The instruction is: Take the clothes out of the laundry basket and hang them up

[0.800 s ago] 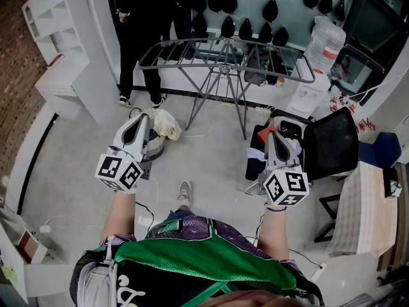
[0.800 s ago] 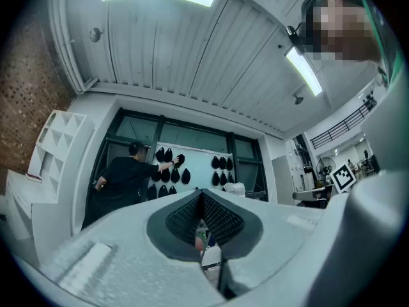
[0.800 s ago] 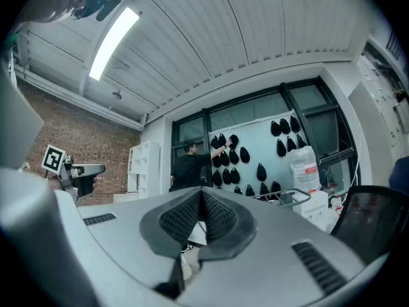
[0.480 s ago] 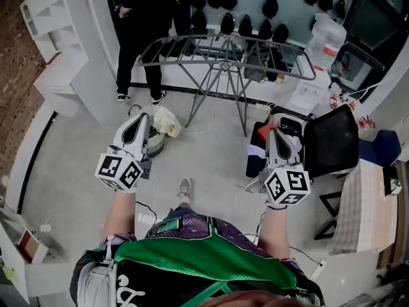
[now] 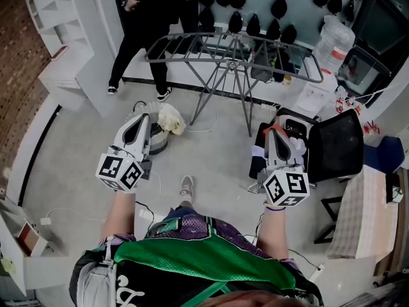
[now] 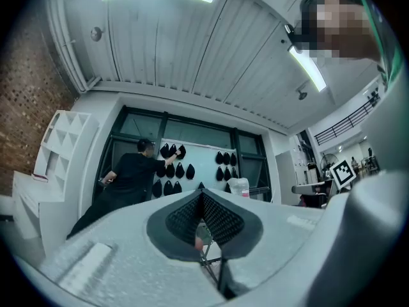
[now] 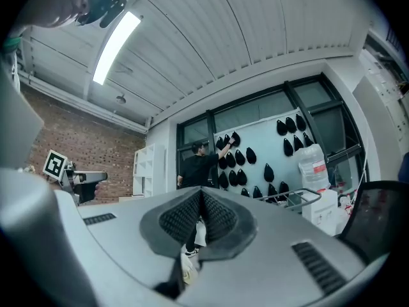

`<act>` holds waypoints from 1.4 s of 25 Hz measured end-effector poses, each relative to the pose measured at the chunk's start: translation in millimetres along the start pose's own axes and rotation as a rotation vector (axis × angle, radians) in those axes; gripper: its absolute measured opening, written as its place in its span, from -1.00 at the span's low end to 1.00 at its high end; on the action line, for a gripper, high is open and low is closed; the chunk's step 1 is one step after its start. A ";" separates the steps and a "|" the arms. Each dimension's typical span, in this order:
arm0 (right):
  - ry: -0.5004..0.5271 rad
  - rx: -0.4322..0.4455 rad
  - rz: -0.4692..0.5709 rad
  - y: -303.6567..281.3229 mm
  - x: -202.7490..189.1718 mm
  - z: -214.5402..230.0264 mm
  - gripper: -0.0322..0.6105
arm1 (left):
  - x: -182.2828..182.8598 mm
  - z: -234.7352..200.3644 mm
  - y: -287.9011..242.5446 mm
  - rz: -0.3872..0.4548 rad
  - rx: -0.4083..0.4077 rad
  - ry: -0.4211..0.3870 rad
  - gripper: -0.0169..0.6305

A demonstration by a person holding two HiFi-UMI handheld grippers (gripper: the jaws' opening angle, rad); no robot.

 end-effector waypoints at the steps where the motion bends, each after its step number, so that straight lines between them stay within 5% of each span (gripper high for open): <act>1: -0.004 0.005 0.000 -2.1 -2.0 -1.2 -0.90 | -0.5 -2.2 0.5 -0.003 0.004 -0.001 -0.90; 11: -0.030 0.061 -0.013 -64.5 -8.2 -5.3 -0.90 | -6.9 -37.6 -14.5 -0.032 0.064 0.008 -0.90; 16: -0.012 0.087 0.027 -116.6 -9.0 -9.6 -0.90 | -14.9 -70.5 -39.6 -0.028 0.087 -0.048 -0.90; 35: -0.022 0.252 0.018 -330.9 -62.7 -83.4 -0.90 | -54.6 -242.3 -95.3 -0.039 0.191 -0.045 -0.90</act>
Point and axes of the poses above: the fingertips, and each gripper's own axes: y backward along the fingers, z to its right, x out of its top, the point moved 9 cm from there along y, backward along the fingers, and after that the axes turned 8 degrees about z, right-handed, at the moved point
